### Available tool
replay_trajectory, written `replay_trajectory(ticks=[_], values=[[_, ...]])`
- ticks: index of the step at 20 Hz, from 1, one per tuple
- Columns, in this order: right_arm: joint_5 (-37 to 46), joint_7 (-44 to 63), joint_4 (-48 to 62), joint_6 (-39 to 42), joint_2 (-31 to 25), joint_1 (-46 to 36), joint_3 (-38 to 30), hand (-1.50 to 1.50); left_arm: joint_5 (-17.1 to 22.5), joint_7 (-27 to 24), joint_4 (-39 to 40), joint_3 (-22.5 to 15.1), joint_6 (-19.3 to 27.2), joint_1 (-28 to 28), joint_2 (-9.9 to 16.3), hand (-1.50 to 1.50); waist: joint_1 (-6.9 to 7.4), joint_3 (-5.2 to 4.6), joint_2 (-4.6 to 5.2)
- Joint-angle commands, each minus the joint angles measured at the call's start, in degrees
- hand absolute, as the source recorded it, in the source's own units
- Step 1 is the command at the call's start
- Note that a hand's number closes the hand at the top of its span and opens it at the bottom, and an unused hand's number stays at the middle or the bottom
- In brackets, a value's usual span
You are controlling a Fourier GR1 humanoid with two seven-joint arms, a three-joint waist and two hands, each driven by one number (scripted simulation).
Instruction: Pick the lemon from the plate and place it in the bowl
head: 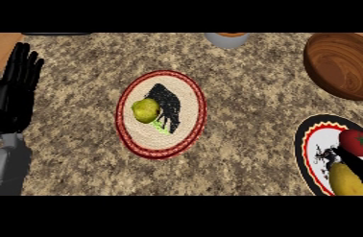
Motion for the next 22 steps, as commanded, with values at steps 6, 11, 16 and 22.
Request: replay_trajectory(ticks=[6,11,16,22], values=[[3.3,-6.0,3.5,-7.7,1.9,-3.1,-0.2,1.5,-2.2,-1.5,-0.2,0.0,0.2,-0.1,-1.2,0.0,-0.04,0.01,-0.02],[4.8,-11.0,8.7,-10.0,-0.5,-5.0,-2.5,1.5,-1.7,-0.1,-2.1,0.3,-0.8,1.5,-2.0,0.0,0.07,0.01,-0.02],[-1.8,-15.0,27.2,-7.0,-15.6,-6.5,-20.8,1.5,-0.7,0.5,-2.8,0.9,-0.6,1.1,-1.7,0.0,0.55,0.36,0.42],[-1.7,-21.0,45.4,-8.8,-28.1,-7.4,-28.5,1.5,-0.5,-1.5,-0.7,1.3,-1.6,0.7,-1.6,0.0,0.91,0.63,0.86]])
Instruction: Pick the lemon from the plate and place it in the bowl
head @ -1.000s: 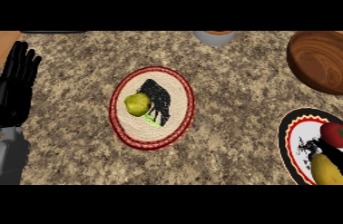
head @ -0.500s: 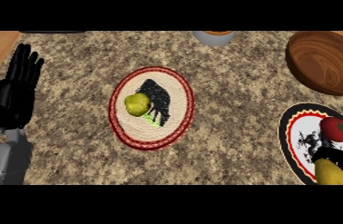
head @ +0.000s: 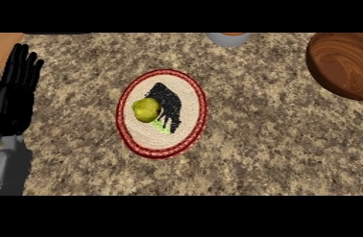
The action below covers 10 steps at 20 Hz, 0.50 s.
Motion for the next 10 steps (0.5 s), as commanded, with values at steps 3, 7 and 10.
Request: replay_trajectory(ticks=[3,7,10], values=[[-0.1,-7.4,18.9,-4.2,-11.8,-3.1,-6.9,1.5,-0.6,-0.1,-0.6,-1.2,0.3,0.5,-1.1,0.0,1.36,0.31,-0.06],[0.0,-10.1,26.7,-11.5,-15.6,-6.3,-10.0,1.5,0.1,0.2,-0.2,-1.1,-0.2,-0.4,-1.3,0.0,0.99,0.27,-0.22],[-2.2,-14.0,31.7,-8.4,-23.3,-9.5,-12.5,1.5,-1.1,-1.6,2.2,-1.3,0.0,-0.2,-1.5,0.0,0.62,0.04,-0.13]])
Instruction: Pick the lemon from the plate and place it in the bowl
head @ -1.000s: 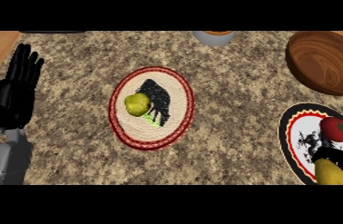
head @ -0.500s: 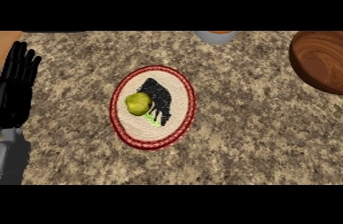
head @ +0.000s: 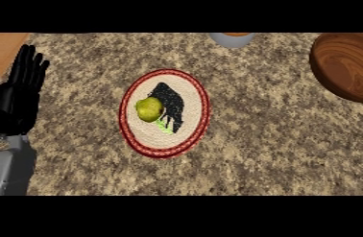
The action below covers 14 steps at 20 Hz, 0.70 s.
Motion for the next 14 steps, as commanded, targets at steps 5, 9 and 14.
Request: replay_trajectory(ticks=[5,9,14], values=[[-5.4,-13.5,12.3,-0.2,-9.1,-8.4,-5.0,1.5,-1.1,-0.9,-0.1,-0.6,0.5,0.5,-0.7,0.0,0.16,-0.2,-0.32],[-7.8,-18.3,14.4,4.7,-14.4,-12.6,-5.8,1.5,0.6,1.1,0.6,1.6,-0.8,-1.5,1.8,0.0,0.02,-0.32,-0.34],[-11.8,-16.9,15.6,14.4,-15.8,-20.6,-5.2,1.5,-0.4,-0.9,1.8,0.5,-0.6,-0.4,0.2,0.0,0.56,-0.48,-0.28]])
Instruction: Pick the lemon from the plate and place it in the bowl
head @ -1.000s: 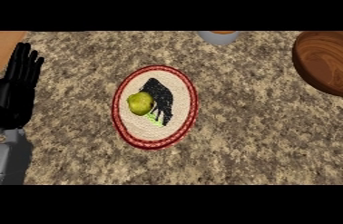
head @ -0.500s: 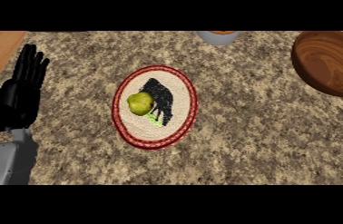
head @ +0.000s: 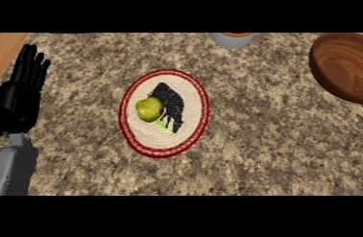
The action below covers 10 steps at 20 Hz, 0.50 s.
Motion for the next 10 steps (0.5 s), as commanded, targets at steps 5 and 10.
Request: replay_trajectory(ticks=[5,10], values=[[-4.2,5.3,-0.2,13.9,-3.5,-13.8,4.4,1.5,-0.1,1.6,-2.6,-0.3,-0.1,0.4,0.2,0.0,1.1,-0.14,-0.01],[-4.1,15.3,-4.2,15.4,0.1,-25.1,11.5,1.5,-1.3,-1.5,2.8,-0.6,-0.7,-1.8,-0.1,0.0,1.39,-0.22,0.36]])
